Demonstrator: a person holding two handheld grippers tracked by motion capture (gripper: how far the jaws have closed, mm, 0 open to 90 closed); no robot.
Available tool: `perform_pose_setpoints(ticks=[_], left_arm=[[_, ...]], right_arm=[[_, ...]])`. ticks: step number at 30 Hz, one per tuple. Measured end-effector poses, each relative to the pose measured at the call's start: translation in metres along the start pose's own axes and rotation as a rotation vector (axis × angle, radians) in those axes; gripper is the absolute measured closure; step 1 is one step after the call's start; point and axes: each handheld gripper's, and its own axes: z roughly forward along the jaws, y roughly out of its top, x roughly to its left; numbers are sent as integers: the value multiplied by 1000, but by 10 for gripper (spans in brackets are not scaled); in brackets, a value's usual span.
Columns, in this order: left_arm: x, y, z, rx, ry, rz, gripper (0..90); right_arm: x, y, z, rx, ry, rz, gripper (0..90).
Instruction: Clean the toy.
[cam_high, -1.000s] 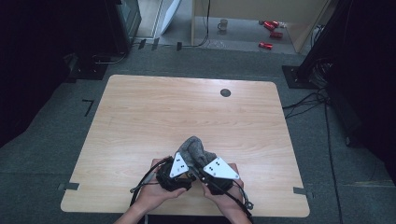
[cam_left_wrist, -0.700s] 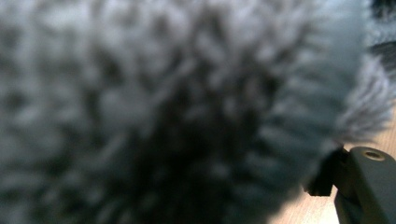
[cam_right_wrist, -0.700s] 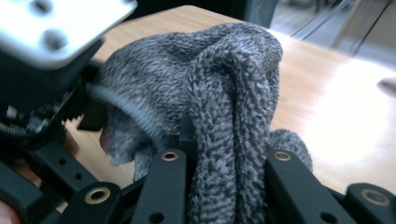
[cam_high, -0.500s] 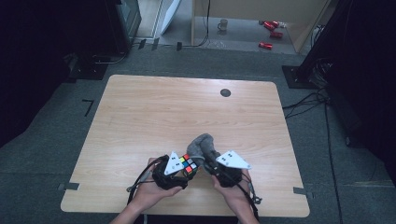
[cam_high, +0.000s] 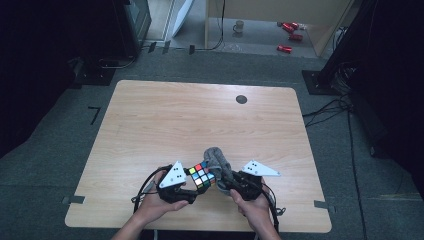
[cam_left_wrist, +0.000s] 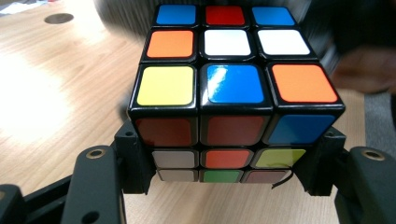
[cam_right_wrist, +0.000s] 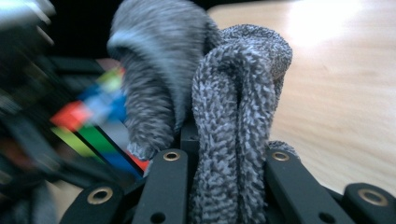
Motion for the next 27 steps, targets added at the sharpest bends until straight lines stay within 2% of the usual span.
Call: perform_pose_setpoints(ticks=[1,3,5,7,8,10,12,14,16,18,19,21,23,25,27], left_arm=[[-1,0,0,-4,-1,6,352],[-2,3,-2,-28,1,1,352],[-1,4,-5,-54,3,-10,352],[0,3,-4,-42,6,-13,352],[0,2,-3,-30,7,-10,352],[-2,0,1,0,20,12,352],[-3,1,1,-12,17,5,352],[-4,3,-1,-29,15,-6,352],[-5,5,-2,-36,12,-10,352],[-5,4,0,-12,14,-6,352],[-6,2,3,8,24,0,352],[-7,1,6,18,30,8,352],[-7,3,3,-8,23,1,352],[-7,5,0,-33,15,-6,352],[-7,5,0,-32,12,-11,352]], right_arm=[[4,4,-3,-22,3,-11,788],[6,7,-5,-33,-2,-21,788],[1,2,-2,-1,-18,0,788],[-3,-6,3,34,-37,15,789],[-4,-7,4,36,-33,37,790],[0,-3,2,15,-20,35,789],[4,3,-2,-20,-11,23,789],[3,2,-3,-25,-18,32,789],[-1,-5,2,10,-44,49,789],[-5,-8,4,17,-40,75,789],[-4,-6,3,10,-33,83,790],[2,0,-1,-33,-27,68,790],[7,3,-4,-54,-36,46,790],[4,0,-2,-45,-41,60,790],[-2,-6,2,-14,-51,87,790]])
